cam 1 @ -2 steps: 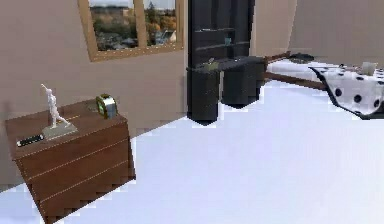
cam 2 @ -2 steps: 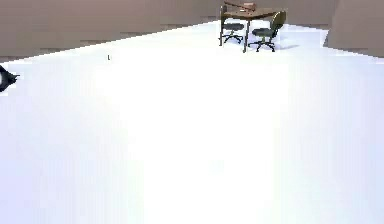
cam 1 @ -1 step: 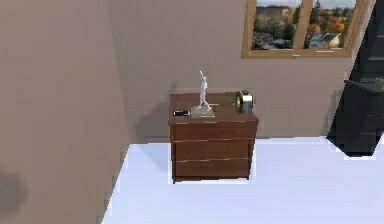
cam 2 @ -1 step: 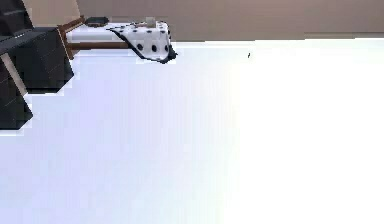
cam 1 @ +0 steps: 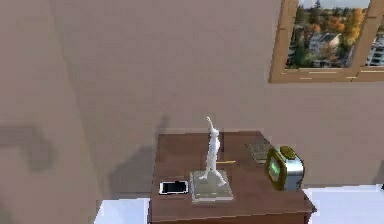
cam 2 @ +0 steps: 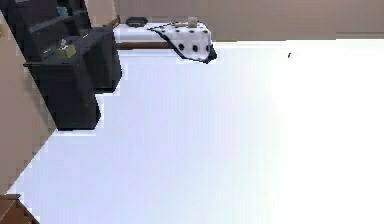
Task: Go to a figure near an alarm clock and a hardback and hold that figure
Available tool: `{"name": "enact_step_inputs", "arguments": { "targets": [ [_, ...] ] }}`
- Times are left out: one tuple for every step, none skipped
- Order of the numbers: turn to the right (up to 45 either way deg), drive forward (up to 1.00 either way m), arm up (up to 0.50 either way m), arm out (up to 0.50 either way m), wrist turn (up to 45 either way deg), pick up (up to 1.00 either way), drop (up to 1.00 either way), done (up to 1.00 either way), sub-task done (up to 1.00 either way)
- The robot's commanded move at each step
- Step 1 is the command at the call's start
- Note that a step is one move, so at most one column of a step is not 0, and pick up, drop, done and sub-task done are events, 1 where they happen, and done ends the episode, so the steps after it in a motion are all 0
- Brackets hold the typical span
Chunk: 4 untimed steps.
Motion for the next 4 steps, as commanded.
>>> {"name": "enact_step_inputs", "arguments": {
  "targets": [
    [-45.0, 0.0, 0.0, 0.0, 0.0, 0.0, 0.0, 0.0, 0.0],
    [-33.0, 0.0, 0.0, 0.0, 0.0, 0.0, 0.0, 0.0, 0.0],
    [0.0, 0.0, 0.5, 0.0, 0.0, 0.0, 0.0, 0.0, 0.0],
    [0.0, 0.0, 0.26, 0.0, 0.0, 0.0, 0.0, 0.0, 0.0]
  ]
}}
